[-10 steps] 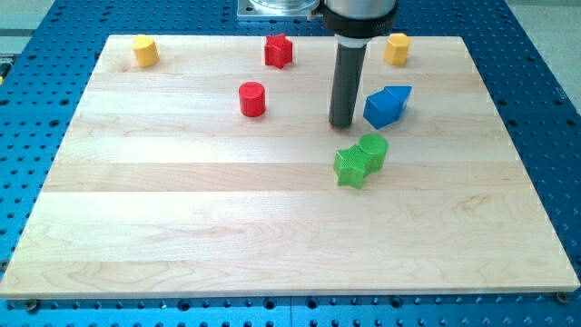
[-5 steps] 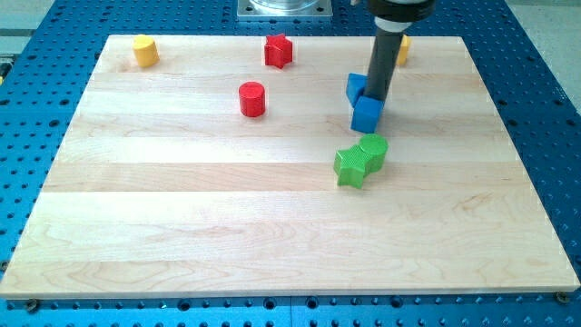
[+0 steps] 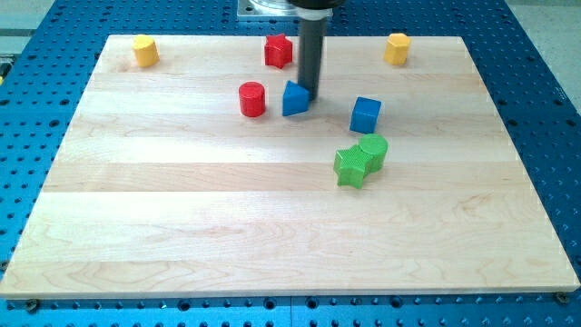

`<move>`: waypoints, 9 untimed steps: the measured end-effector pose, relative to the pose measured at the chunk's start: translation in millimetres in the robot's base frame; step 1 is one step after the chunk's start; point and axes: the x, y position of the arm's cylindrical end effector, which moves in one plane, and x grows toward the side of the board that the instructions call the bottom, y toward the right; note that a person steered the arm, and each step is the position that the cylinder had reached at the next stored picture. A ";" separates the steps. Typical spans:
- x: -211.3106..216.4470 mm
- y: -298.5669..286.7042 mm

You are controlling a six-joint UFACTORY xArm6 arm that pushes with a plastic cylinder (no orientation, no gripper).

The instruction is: Bring the triangle at the center left side fo the board

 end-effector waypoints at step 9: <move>38.0 -113.2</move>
